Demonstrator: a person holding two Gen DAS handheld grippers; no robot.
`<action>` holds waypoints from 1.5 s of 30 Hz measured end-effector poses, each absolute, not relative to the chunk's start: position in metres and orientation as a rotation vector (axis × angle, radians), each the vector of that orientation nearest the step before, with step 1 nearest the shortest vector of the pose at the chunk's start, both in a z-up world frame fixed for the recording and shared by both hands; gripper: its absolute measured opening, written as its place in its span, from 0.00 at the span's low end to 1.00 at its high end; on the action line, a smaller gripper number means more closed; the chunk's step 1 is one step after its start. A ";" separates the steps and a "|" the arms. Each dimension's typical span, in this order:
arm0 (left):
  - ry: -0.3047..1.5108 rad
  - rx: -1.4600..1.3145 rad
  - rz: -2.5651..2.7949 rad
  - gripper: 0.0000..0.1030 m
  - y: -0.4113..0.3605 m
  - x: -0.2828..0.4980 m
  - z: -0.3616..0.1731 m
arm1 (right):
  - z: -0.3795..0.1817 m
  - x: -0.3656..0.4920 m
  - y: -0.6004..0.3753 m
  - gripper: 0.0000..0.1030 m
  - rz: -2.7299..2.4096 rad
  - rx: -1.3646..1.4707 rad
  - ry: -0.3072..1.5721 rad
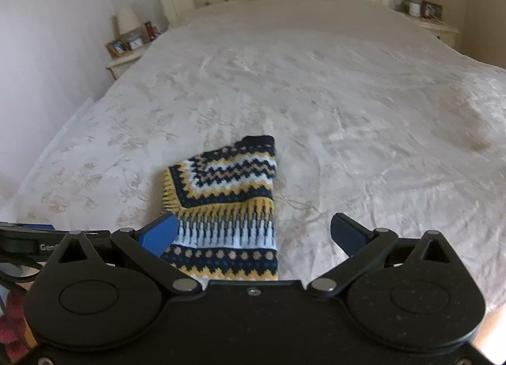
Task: Fold small clothes
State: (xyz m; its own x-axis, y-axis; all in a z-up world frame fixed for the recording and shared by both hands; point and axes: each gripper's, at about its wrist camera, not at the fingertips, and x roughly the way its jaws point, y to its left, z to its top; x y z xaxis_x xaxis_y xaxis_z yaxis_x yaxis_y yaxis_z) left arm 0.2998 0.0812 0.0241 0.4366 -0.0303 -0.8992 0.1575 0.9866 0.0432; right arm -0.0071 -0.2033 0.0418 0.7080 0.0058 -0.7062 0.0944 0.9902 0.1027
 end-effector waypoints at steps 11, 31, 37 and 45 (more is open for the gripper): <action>1.149 0.117 -0.121 0.90 0.084 0.294 0.025 | 0.039 -0.003 -0.210 0.99 -0.044 0.220 0.880; 1.162 0.091 -0.100 0.90 0.093 0.289 0.028 | 0.039 0.003 -0.199 0.99 -0.064 0.191 0.933; 1.169 0.090 -0.100 0.90 0.094 0.290 0.027 | 0.037 0.003 -0.196 0.99 -0.063 0.189 0.944; 1.174 0.091 -0.103 0.90 0.093 0.290 0.027 | 0.036 0.005 -0.194 0.99 -0.076 0.182 0.961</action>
State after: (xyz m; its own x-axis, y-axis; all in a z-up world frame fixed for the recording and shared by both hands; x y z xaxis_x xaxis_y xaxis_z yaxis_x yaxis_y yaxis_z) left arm 0.2901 0.0933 0.0269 0.3825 -0.0328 -0.9234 0.1280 0.9916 0.0178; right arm 0.0049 -0.1943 0.0360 0.5716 0.0165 -0.8203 0.1447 0.9821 0.1205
